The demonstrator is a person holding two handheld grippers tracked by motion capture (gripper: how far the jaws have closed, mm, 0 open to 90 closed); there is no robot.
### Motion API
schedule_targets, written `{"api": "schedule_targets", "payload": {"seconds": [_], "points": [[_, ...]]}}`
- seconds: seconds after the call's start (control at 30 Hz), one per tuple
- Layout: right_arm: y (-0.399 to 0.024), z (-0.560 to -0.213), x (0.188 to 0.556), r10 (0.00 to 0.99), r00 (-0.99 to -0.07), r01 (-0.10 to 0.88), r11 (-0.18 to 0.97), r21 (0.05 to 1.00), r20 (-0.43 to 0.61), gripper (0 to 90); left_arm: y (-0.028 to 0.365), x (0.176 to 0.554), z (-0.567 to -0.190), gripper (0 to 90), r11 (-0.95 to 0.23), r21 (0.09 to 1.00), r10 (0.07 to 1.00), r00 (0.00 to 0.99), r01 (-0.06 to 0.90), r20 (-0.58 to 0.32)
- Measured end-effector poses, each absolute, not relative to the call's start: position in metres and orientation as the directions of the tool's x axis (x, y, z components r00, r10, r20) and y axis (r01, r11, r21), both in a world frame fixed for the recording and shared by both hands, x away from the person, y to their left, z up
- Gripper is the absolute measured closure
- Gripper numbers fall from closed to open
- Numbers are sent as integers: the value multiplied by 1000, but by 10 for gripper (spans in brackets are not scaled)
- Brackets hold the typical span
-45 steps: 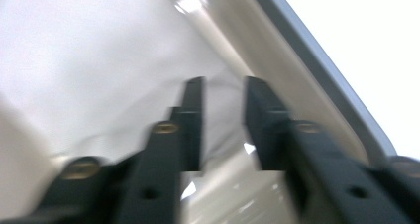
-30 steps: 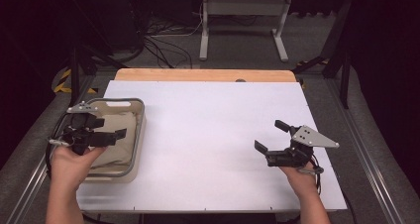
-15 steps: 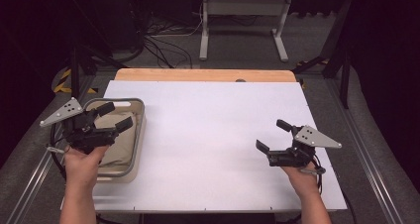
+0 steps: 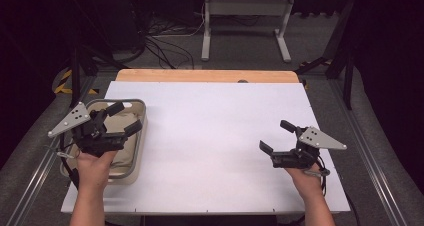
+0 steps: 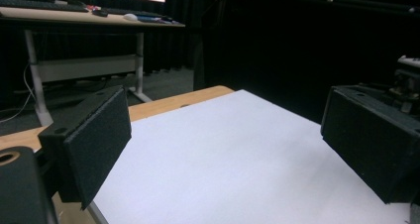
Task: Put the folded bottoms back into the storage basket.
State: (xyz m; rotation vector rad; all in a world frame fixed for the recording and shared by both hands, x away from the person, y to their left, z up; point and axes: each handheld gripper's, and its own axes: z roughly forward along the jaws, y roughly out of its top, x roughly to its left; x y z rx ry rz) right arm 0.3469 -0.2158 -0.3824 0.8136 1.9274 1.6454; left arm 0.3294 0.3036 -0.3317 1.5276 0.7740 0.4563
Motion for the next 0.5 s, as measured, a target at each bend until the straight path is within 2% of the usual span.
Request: {"api": "schedule_targets", "payload": {"seconds": [0.17,0.5], "points": [[-216,-382,347,703,-711,133,101,986,24,6,295,336,-338,60,-50,969,741,660,241,-125],[-217,-381,347,703,-711,130,99,987,24,6,291,342,-348,62,-90,957,763,636,277,-112]]}}
